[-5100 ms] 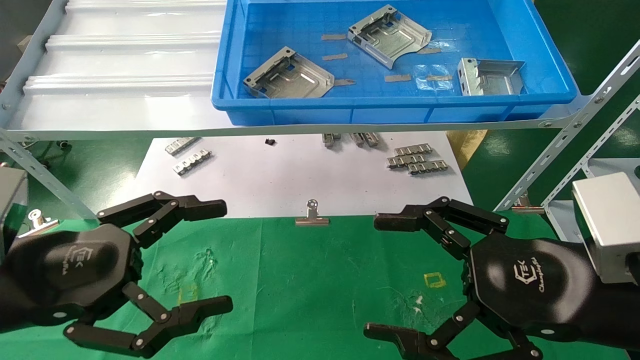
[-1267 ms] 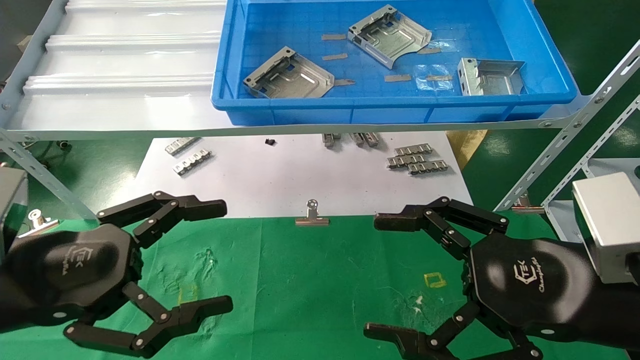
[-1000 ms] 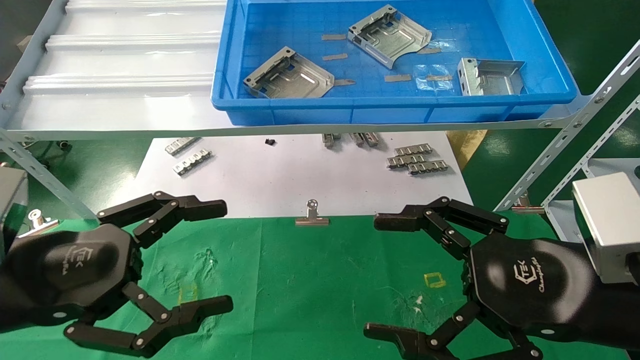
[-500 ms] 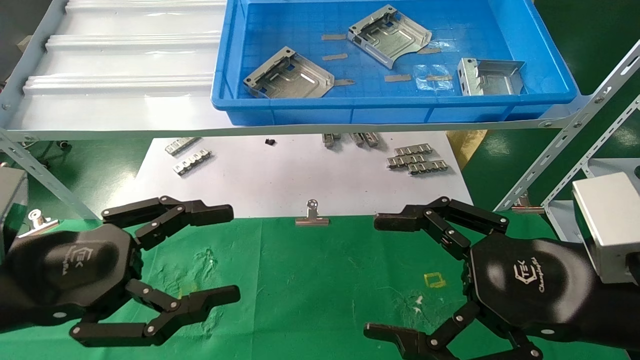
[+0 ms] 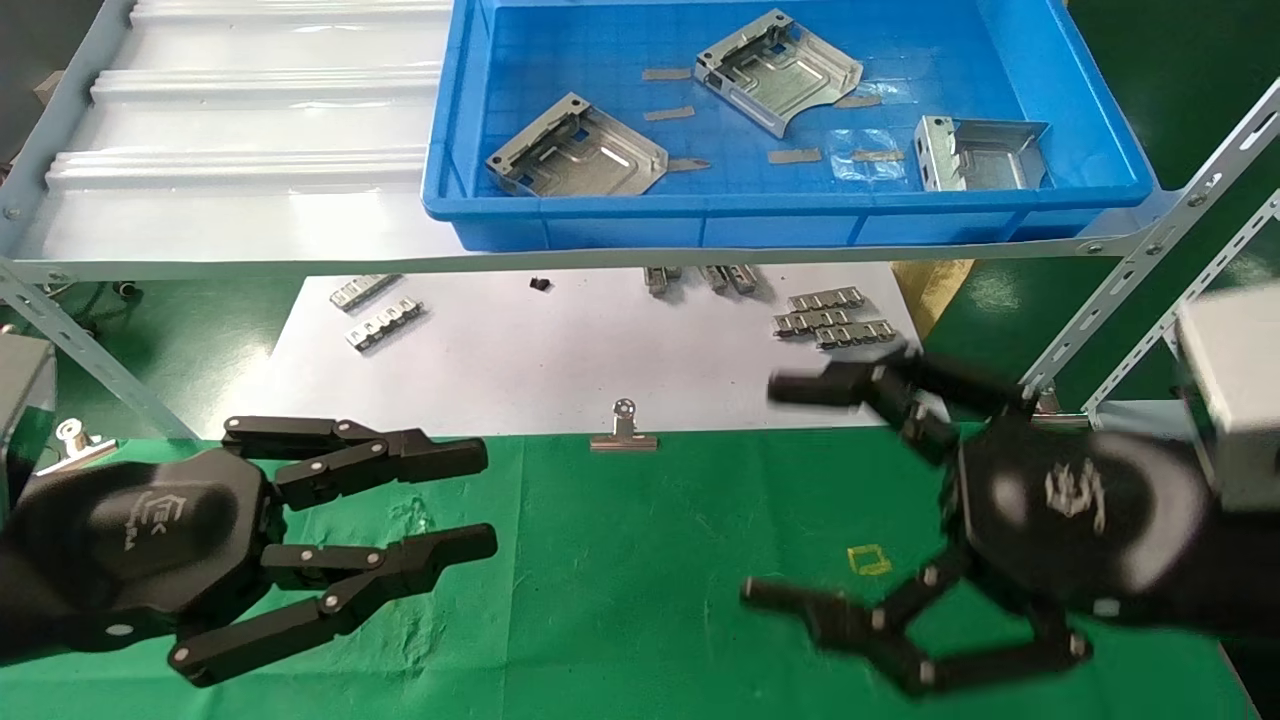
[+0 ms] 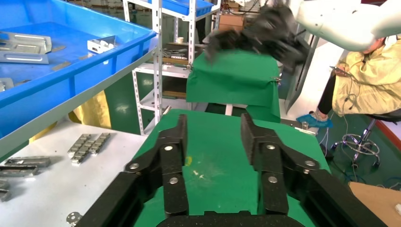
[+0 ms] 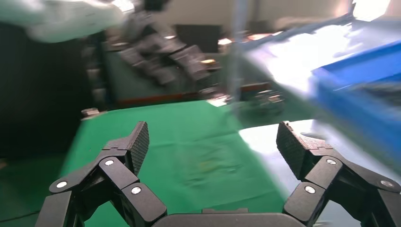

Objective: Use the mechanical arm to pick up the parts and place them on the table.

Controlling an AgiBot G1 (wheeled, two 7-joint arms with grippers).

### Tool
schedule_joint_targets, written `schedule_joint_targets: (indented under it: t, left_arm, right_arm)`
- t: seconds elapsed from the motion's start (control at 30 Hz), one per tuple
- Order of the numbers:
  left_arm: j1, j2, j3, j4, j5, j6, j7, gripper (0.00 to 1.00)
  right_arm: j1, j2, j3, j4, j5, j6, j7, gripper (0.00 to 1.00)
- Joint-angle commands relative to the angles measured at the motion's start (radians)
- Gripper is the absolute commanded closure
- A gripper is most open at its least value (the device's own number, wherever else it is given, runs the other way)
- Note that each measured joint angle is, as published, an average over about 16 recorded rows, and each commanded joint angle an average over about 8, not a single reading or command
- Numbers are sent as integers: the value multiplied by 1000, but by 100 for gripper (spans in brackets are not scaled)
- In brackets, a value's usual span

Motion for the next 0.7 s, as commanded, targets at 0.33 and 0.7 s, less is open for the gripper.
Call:
schedule_joint_targets:
  t: [0.33, 0.7]
  left_arm:
    - [0, 0, 0, 0, 0, 0, 0, 100]
    - [0, 0, 0, 0, 0, 0, 0, 100]
  right_arm:
    - [347, -177, -103, -281, -239, 163, 44, 0]
    - [668, -490, -282, -693, -560, 364, 13, 0]
